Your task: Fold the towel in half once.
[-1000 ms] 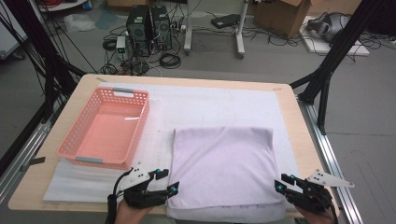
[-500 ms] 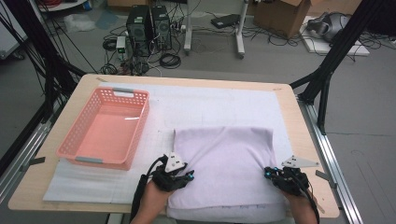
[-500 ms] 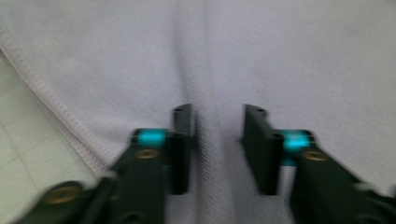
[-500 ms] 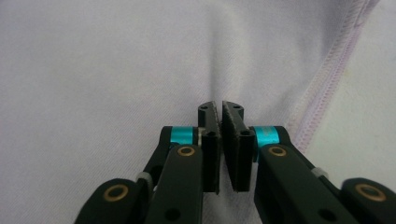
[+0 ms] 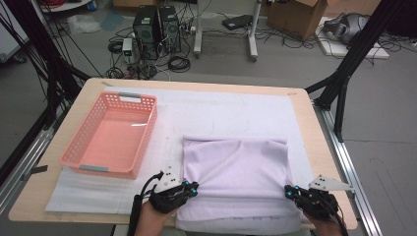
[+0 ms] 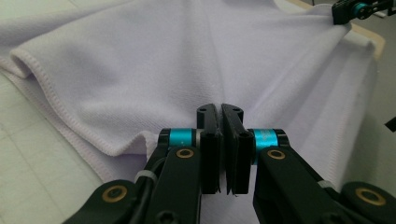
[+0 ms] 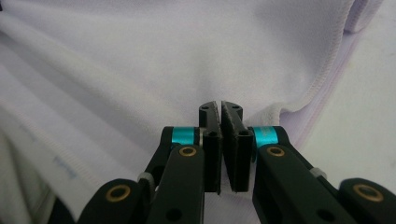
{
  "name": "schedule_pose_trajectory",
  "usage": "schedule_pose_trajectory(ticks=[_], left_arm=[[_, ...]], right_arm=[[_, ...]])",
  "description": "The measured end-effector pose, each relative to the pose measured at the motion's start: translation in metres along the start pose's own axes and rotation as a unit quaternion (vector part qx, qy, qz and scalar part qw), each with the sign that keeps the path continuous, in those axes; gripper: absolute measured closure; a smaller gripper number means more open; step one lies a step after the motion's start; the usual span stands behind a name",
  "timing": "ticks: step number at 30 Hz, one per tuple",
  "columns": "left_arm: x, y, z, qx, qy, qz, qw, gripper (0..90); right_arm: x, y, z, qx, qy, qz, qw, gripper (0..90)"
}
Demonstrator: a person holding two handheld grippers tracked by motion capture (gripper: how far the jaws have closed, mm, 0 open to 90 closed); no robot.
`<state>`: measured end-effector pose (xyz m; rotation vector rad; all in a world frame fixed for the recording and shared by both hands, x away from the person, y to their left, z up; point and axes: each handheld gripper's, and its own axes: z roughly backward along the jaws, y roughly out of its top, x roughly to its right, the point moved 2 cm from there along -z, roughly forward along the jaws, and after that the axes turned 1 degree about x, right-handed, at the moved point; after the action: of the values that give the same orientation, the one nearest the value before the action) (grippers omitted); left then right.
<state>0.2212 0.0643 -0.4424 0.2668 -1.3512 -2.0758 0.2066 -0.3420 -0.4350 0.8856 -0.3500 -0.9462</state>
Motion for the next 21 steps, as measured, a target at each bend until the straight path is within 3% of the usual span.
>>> schedule_pose_trajectory(ticks=[8, 9, 11, 14, 19, 21], left_arm=[[0.012, -0.012, 0.013, -0.010, -0.022, 0.003, 0.9997, 84.0], [0.010, -0.012, 0.011, -0.011, -0.020, 0.007, 0.9997, 79.7], [0.005, -0.009, 0.008, -0.003, -0.008, 0.021, 0.9998, 58.4], [-0.005, -0.003, 0.009, 0.016, 0.020, 0.033, 0.9991, 47.4], [-0.033, 0.005, 0.004, 0.031, 0.060, 0.067, 0.9955, 44.6], [-0.044, 0.009, -0.001, 0.030, 0.062, 0.081, 0.9943, 43.7]], right_arm=[[-0.017, -0.017, 0.020, -0.021, 0.033, -0.005, 0.9992, 85.9], [-0.017, -0.017, 0.019, -0.021, 0.030, -0.003, 0.9993, 81.7], [-0.016, -0.014, 0.016, -0.008, 0.021, -0.009, 0.9997, 71.2], [-0.011, -0.005, 0.014, 0.020, 0.008, -0.022, 0.9995, 63.0], [0.009, 0.005, -0.003, 0.025, -0.036, -0.034, 0.9985, 55.9], [0.019, 0.010, -0.014, 0.022, -0.051, -0.042, 0.9976, 55.0]])
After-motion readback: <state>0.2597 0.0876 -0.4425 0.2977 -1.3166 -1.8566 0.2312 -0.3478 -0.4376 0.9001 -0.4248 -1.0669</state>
